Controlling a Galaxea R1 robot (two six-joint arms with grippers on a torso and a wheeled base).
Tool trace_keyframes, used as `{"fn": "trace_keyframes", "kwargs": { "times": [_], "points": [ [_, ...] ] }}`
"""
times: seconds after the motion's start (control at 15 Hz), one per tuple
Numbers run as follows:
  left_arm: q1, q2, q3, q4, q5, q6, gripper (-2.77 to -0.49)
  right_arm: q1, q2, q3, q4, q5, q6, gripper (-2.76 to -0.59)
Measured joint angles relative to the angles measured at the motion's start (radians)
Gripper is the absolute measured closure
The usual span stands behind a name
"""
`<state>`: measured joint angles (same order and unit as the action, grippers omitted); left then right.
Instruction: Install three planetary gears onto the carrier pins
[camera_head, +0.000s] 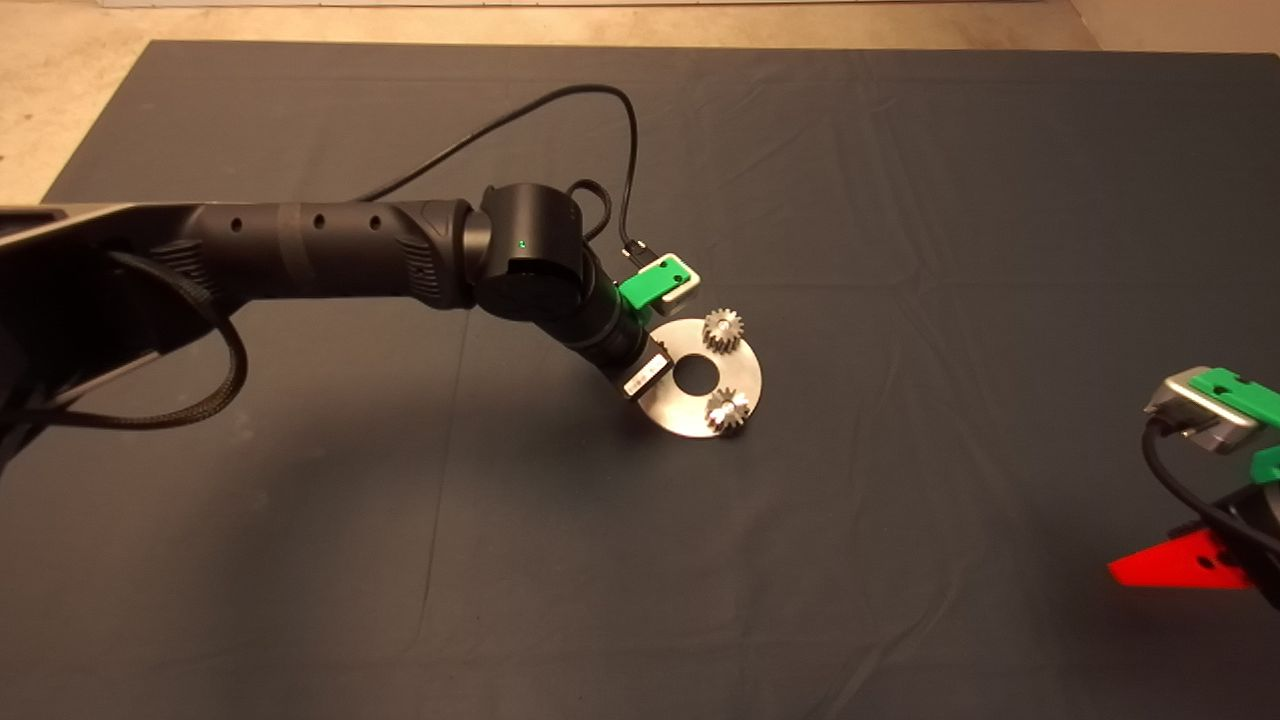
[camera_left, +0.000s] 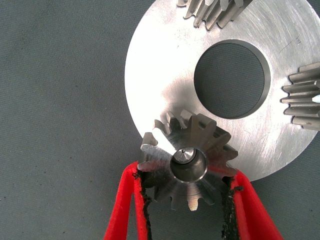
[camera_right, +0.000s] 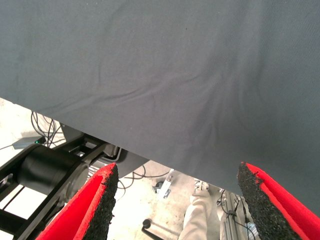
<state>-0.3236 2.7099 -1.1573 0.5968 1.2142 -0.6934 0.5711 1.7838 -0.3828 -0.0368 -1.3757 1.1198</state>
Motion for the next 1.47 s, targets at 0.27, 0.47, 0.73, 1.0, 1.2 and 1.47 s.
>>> {"fn": "trace_keyframes", "kwargs": {
  "times": [0.27, 0.47, 0.73, 1.0, 1.2, 1.47],
  "points": [
    [0.000, 0.000, -0.001, 0.000, -0.001, 0.000, -0.58, 0.000, 0.000, 0.000, 0.000, 0.000, 0.000, -1.76],
    [0.000, 0.000, -0.001, 0.000, -0.002, 0.000, -0.71, 0.000, 0.000, 0.000, 0.000, 0.000, 0.000, -1.76],
    [0.000, 0.000, -0.001, 0.000, -0.002, 0.000, -0.79, 0.000, 0.000, 0.000, 0.000, 0.000, 0.000, -1.76],
    [-0.001, 0.000, -0.001, 0.001, -0.006, 0.000, -0.91, 0.000, 0.000, 0.000, 0.000, 0.000, 0.000, -1.76],
    [-0.001, 0.002, -0.001, 0.001, -0.009, 0.000, -1.06, 0.000, 0.000, 0.000, 0.000, 0.000, 0.000, -1.76],
    [-0.001, 0.002, 0.003, 0.001, -0.005, 0.000, -1.19, 0.000, 0.000, 0.000, 0.000, 0.001, 0.000, -1.76]
  ]
}}
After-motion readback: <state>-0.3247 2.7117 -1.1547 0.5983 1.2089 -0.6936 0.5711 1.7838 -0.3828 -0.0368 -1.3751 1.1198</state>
